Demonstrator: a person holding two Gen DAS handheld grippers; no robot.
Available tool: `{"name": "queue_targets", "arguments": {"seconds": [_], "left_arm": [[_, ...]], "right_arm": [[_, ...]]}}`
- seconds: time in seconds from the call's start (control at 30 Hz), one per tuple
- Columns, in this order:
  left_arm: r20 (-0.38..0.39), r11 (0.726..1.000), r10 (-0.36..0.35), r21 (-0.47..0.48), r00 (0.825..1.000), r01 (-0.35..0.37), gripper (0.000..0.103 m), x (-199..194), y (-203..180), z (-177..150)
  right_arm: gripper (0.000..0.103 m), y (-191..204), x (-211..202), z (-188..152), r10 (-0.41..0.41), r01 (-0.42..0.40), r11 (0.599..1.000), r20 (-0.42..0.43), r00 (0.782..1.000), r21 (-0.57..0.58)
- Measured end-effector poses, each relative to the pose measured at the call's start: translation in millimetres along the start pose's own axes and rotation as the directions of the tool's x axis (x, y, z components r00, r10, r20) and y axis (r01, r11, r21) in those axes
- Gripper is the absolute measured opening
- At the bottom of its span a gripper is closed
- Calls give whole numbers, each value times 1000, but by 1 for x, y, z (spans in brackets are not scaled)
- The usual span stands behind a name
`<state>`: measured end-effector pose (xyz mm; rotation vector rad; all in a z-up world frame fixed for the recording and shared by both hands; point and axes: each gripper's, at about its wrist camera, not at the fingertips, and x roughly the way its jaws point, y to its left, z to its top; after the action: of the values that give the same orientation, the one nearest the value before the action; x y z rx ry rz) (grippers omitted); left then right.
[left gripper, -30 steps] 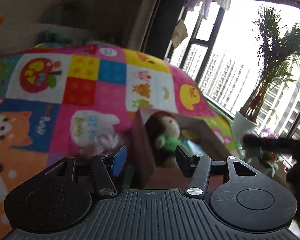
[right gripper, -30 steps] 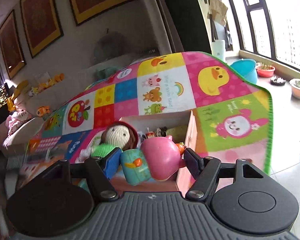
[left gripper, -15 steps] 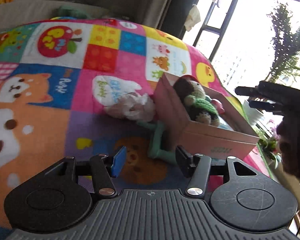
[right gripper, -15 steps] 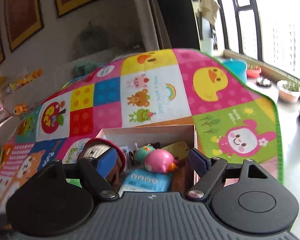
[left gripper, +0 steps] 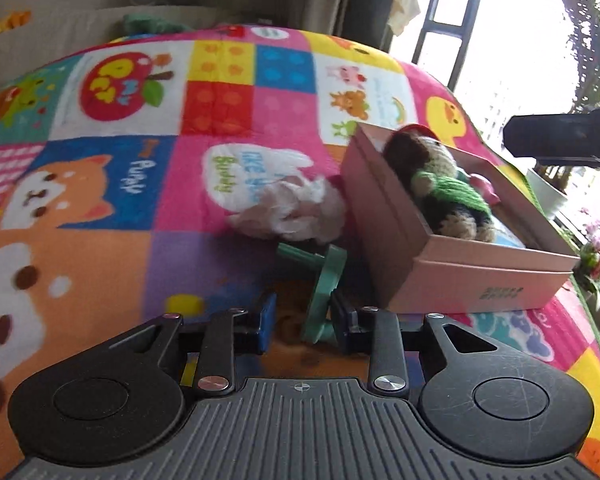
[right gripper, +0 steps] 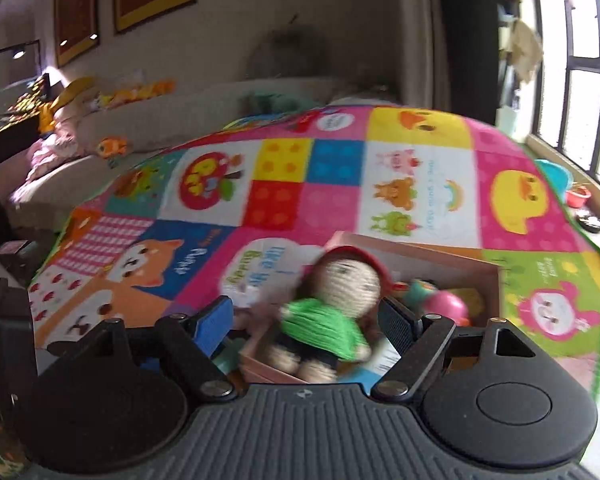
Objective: Organize objects
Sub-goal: 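Grasp the teal plastic toy with the left tool while the right tool grasps the white lace cloth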
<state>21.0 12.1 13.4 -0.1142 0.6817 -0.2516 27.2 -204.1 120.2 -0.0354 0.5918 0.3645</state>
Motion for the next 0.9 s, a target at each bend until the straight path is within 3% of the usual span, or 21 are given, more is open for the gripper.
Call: {"name": "queue_targets", "arguments": {"seconds": [0.23, 0.47, 0.53, 0.57, 0.6, 0.7, 0.77, 0.9], "left_arm": [[39, 993, 89, -81, 995, -86, 34, -33, 57, -14], [78, 985, 29, -174, 997, -15, 35, -44, 86, -27], [85, 981, 13, -192, 996, 4, 35, -44, 90, -29], [87, 980, 6, -201, 996, 12, 35, -44, 92, -29], [88, 978, -1, -209, 996, 19, 35, -44, 94, -30], [92, 974, -12, -224, 996, 32, 35, -44, 97, -31], [92, 973, -15, -229, 996, 36, 35, -44, 98, -31], [92, 973, -14, -230, 996, 35, 35, -44, 98, -31]], "right_arm": [[80, 62, 85, 25, 4, -15, 997, -147, 989, -72], [79, 92, 167, 30, -149, 115, 982, -251, 956, -147], [72, 95, 184, 26, -182, 140, 977, -286, 941, -164], [64, 97, 190, 23, -200, 150, 972, -297, 934, -183], [48, 100, 194, 19, -219, 161, 965, -298, 929, -208], [24, 106, 195, 10, -227, 146, 952, -299, 927, -271], [19, 109, 186, 2, -210, 116, 947, -305, 929, -300], [19, 114, 153, -19, -160, 51, 942, -308, 938, -332]]}}
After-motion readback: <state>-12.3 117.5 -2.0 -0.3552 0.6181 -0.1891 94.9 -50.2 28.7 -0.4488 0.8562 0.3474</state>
